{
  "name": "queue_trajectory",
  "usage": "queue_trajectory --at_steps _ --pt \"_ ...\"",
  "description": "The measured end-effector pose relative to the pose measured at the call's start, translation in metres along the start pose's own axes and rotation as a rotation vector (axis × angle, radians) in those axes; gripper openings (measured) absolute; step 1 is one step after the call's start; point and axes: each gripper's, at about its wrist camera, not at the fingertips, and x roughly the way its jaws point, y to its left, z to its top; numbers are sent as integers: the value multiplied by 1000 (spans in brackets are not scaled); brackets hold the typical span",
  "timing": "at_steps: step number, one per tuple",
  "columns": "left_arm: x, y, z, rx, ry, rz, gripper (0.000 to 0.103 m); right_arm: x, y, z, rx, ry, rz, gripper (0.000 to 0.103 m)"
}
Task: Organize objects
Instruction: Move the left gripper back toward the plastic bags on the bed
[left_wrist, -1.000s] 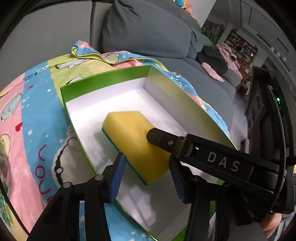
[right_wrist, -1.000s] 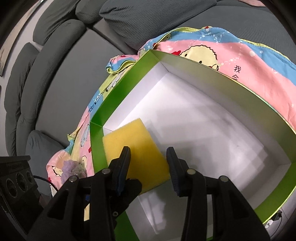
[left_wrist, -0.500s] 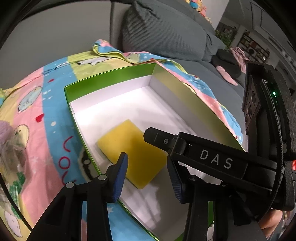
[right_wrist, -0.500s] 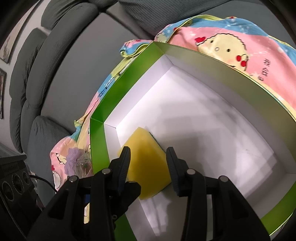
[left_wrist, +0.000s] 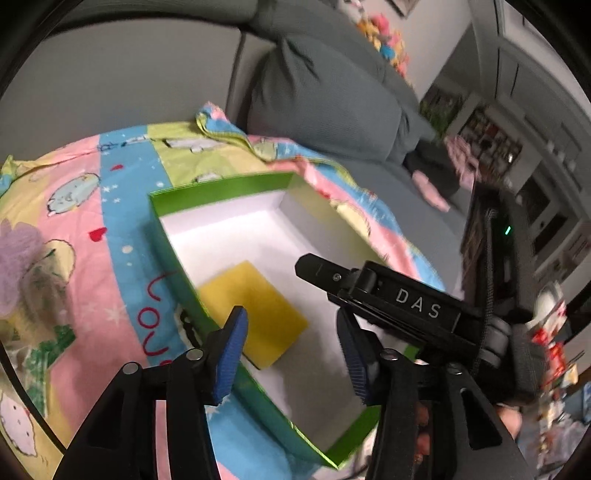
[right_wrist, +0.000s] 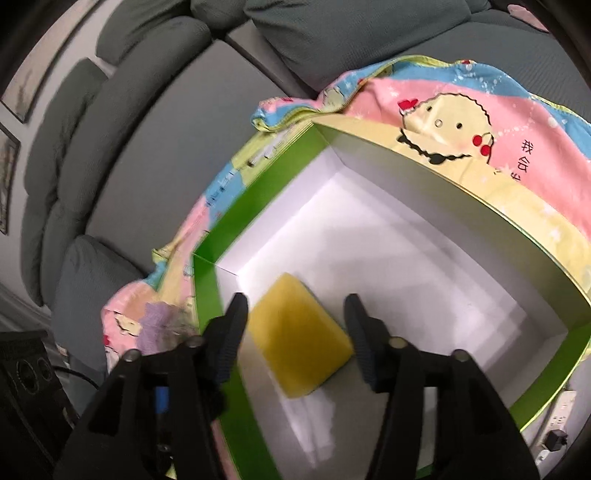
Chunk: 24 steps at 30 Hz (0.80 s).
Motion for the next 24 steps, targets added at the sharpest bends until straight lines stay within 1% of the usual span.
queue_trajectory --at_steps 1,2,4,6,8,10,11,12,14,16,17,19,20,22,24 --pt "-6 3 1 -14 -13 -7 66 -2 2 0 -2 -7 10 59" --pt "-15 7 0 -33 -29 -6 71 -4 6 0 -8 -14 21 62" --pt "-27 13 1 -48 -52 5 72 -6 13 -2 -18 -27 44 68" --pt "-40 19 -2 -52 -71 31 73 -7 23 -4 -40 -32 67 69" --pt "-51 26 -6 -50 -86 76 73 -6 34 -7 -60 -30 102 75" --pt "-62 39 -13 -37 -100 143 73 -5 44 -10 -67 -25 137 77" --pt "-67 47 -17 -39 -103 172 73 -3 49 -12 -72 -18 162 80" --pt "-71 58 -22 -57 -105 202 73 -2 53 -14 -78 -12 182 81" --pt "-84 85 -32 -134 -112 250 73 0 66 -19 -101 1 203 81" --pt "-99 113 -44 -220 -140 278 73 2 79 -25 -129 4 186 82" --pt "-106 123 -49 -249 -158 296 73 2 88 -29 -148 -3 169 85" --pt "-119 146 -62 -306 -200 363 73 4 103 -35 -188 -6 163 89" --pt "-124 155 -68 -334 -209 395 73 6 112 -40 -211 4 175 89" --pt "-130 175 -77 -396 -202 452 73 11 127 -49 -248 32 198 90" --pt "-136 189 -84 -442 -194 478 73 14 142 -59 -290 48 186 93"
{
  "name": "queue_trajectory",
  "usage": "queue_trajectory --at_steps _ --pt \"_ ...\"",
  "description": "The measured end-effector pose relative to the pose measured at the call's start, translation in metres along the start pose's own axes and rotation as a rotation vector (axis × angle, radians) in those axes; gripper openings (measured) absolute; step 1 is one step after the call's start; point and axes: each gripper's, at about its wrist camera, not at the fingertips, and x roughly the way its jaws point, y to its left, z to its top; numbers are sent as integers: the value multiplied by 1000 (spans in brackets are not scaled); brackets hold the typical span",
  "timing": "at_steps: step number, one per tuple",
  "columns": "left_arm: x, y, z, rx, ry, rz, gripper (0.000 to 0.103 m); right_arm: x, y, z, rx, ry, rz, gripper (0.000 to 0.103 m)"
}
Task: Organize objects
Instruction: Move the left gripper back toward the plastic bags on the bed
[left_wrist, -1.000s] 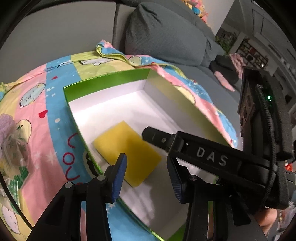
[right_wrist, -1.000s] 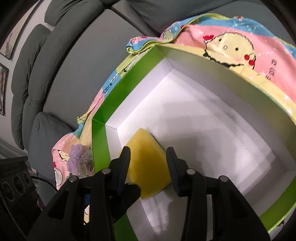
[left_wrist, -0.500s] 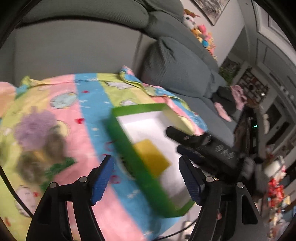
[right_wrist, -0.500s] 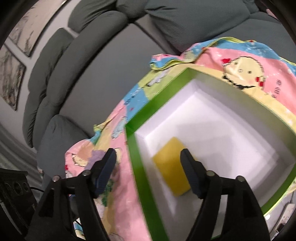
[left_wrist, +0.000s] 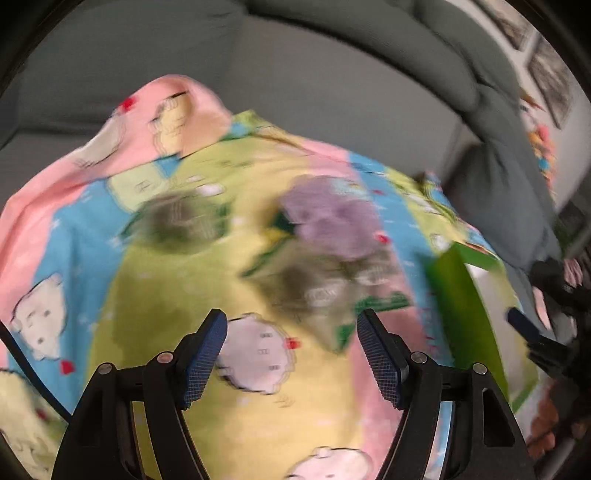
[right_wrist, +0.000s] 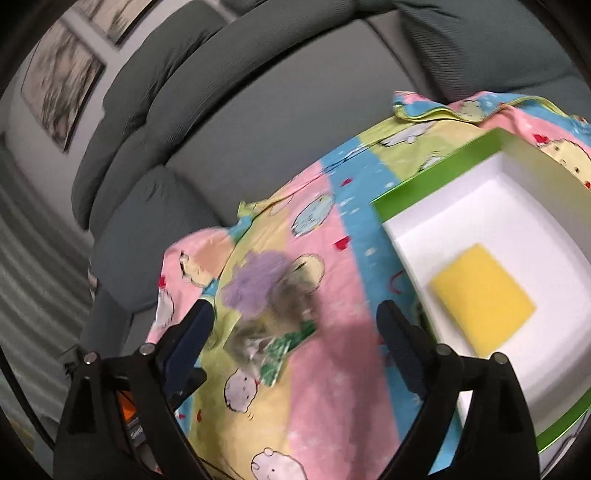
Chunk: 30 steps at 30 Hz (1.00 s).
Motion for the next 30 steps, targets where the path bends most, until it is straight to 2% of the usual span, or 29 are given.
queue_trajectory --at_steps 2,5,8,12,19,23,26,30 --pt "-1 14 1 -39 5 -12 73 4 18 -5 -48 -6 -32 97" --pt "-5 32 1 -99 4 -27 77 13 43 -14 -108 6 -4 98" --pt "-8 50 2 -138 6 -25 81 27 61 -23 -130 47 41 98" --pt "-10 78 8 -195 15 -27 81 45 87 -36 -193 95 13 98" --pt "-18 128 9 -341 11 3 81 77 141 -52 -359 185 19 98" --pt "-15 143 8 -379 34 16 81 109 181 -57 -471 269 17 98" --pt "-17 151 8 -424 35 -11 81 134 214 -62 -570 352 13 98" --pt "-22 156 10 -448 24 -15 81 163 257 -63 -699 380 -6 98"
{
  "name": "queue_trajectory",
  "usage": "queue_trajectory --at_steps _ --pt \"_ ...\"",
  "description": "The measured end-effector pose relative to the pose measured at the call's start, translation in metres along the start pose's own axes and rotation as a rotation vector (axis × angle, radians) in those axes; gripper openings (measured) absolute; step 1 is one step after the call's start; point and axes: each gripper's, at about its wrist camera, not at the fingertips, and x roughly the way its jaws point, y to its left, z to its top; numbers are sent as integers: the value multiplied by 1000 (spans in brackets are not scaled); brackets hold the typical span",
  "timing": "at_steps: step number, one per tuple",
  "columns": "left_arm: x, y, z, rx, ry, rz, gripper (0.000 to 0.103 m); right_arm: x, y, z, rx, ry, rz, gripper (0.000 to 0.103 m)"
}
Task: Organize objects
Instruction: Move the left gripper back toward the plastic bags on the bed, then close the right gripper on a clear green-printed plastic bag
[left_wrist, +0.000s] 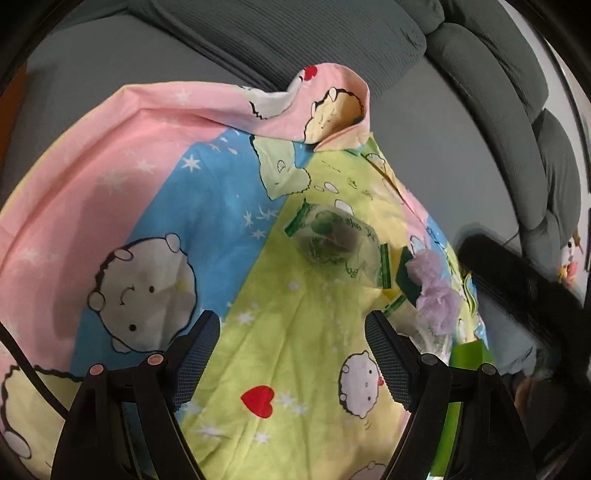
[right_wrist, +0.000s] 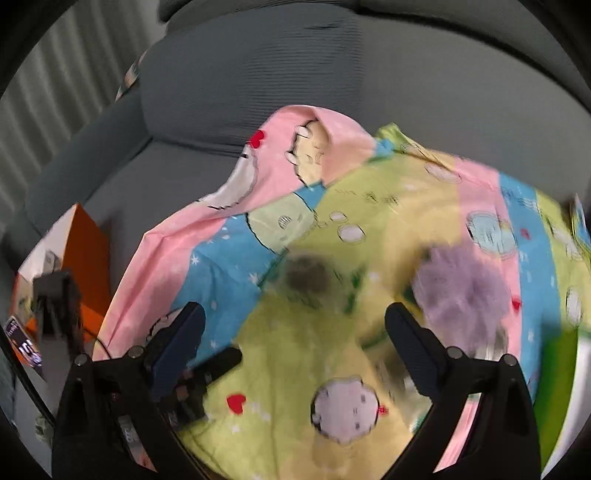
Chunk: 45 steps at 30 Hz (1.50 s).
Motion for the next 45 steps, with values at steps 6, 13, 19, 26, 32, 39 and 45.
queue_trajectory --at_steps 6,13,19,26,32,39,45 --pt "5 9 3 -22 21 54 81 46 31 43 -86 122 -28 98" --pt "-1 19 7 -66 14 80 81 87 51 65 -190 177 -44 98" --pt "1 23 8 -66 20 130 81 114 49 66 -182 251 -35 98" --pt "5 26 7 -73 30 152 81 122 39 62 -179 254 -57 95" --pt "6 25 6 -83 26 155 81 131 18 55 -161 275 -104 92" --pt "11 20 3 -59 41 165 81 153 7 39 -152 347 -116 80" --pt "13 17 3 -42 47 176 81 152 9 27 -142 320 -93 72"
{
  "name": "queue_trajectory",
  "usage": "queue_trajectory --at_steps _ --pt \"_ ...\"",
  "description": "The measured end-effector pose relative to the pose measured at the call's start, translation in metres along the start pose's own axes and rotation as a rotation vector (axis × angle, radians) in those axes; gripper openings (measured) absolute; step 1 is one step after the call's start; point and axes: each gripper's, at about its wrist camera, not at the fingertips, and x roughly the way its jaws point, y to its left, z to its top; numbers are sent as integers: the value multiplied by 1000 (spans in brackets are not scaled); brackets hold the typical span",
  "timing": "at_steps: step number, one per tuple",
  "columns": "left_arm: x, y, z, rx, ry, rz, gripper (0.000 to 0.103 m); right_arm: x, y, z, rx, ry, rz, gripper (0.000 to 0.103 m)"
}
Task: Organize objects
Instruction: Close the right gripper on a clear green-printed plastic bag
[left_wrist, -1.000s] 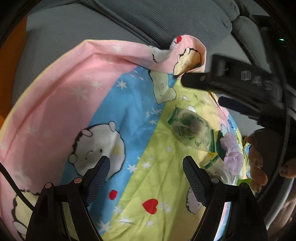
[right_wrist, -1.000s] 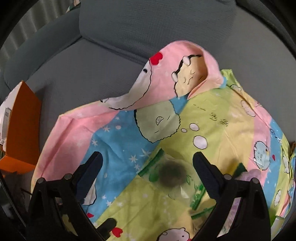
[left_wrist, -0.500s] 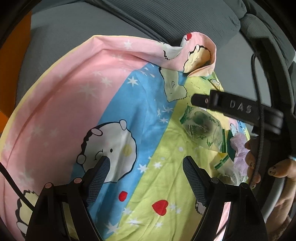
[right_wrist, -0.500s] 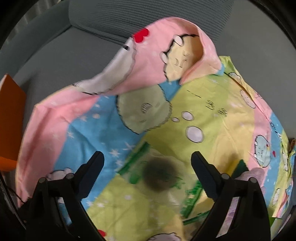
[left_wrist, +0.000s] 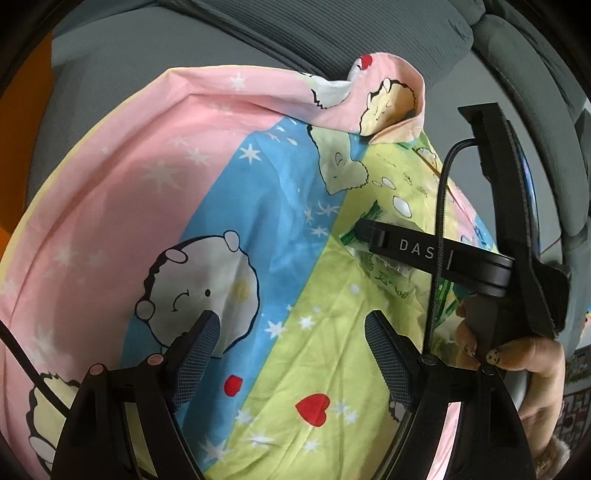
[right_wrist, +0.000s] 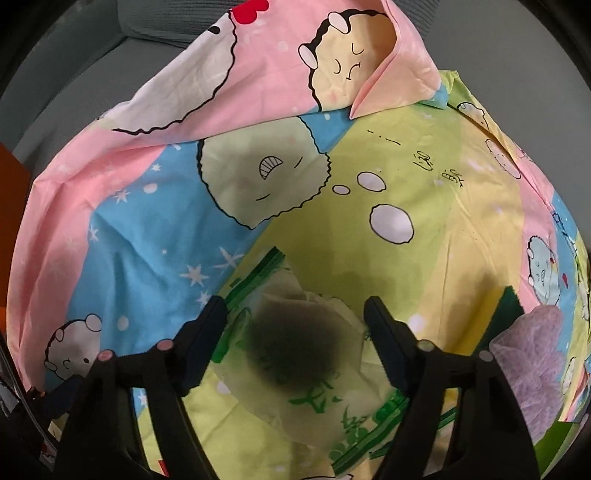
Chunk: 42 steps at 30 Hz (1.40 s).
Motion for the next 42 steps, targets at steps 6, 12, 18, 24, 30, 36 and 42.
queue_trajectory --at_steps 6,12,18,24,30,36,42 --pt "-4 1 2 -6 -3 -40 81 -10 0 -22 71 -5 95 67" --pt "-9 -7 -2 48 20 -71 81 -21 -10 -55 187 -37 201 65" --pt "-20 -19 -6 103 -19 -81 81 -36 -24 -85 300 -61 231 60" --pt "-21 -25 -10 114 -22 -84 81 -47 -33 -115 373 -89 237 56" --pt "-24 -31 -14 132 -29 -94 81 -59 -52 -148 488 -122 233 54" --pt "-19 -44 -20 165 -15 -96 81 -80 -81 -185 609 -196 152 53" --pt "-9 -62 -29 218 26 -109 81 -90 -110 -201 691 -241 69 51"
